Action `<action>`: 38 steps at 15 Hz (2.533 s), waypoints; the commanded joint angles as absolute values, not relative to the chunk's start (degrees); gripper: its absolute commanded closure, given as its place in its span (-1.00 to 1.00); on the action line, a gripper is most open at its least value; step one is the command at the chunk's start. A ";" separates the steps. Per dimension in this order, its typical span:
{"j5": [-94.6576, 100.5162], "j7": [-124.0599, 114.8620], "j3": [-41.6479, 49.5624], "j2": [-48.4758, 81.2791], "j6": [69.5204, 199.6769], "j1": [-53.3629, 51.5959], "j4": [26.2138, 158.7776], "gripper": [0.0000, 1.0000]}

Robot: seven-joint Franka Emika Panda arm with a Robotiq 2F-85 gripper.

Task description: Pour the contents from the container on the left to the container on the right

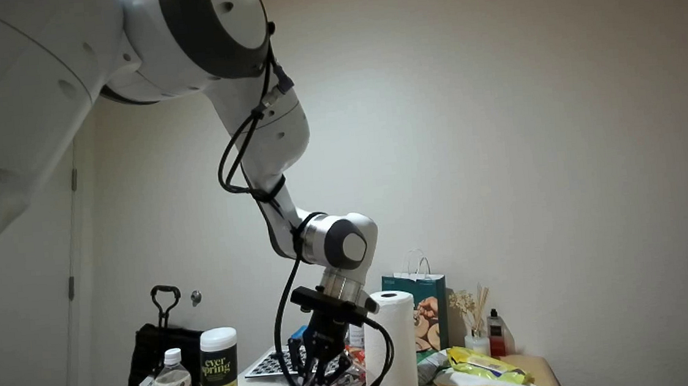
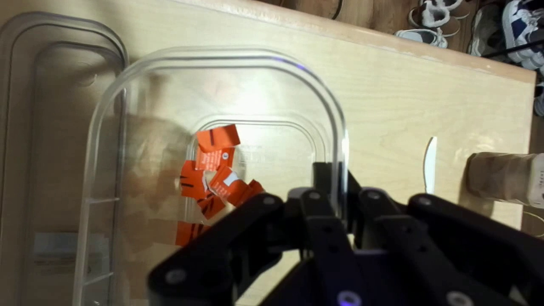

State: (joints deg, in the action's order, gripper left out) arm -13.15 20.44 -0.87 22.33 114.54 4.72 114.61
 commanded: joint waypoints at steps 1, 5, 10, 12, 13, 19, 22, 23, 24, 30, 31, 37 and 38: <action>-15.88 22.01 -1.82 19.49 104.31 7.01 110.28 0.89; -18.42 23.78 -0.95 17.39 92.12 8.40 104.15 0.89; -22.72 31.79 0.92 15.04 95.45 10.92 105.40 0.89; -25.86 35.77 1.50 16.56 99.38 11.98 107.60 0.88; -22.90 31.78 1.55 16.64 95.70 10.67 104.18 0.85; -25.36 37.30 1.26 19.36 98.40 12.04 105.51 0.89; -28.53 43.93 0.56 21.19 98.72 13.33 105.46 0.89; -29.60 47.35 0.37 21.76 99.26 13.73 105.59 0.89; -30.79 50.41 0.32 22.42 99.87 14.04 105.66 0.89; -29.55 51.26 1.09 24.07 99.73 13.31 105.48 0.85; -29.55 51.30 1.08 24.09 99.73 13.31 105.40 0.85; -29.79 59.98 0.55 27.31 102.80 14.22 102.91 0.88; -29.06 56.42 0.96 28.05 100.68 13.85 101.53 0.89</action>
State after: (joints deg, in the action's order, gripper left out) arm -29.67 57.33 1.28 25.79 102.21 13.30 104.72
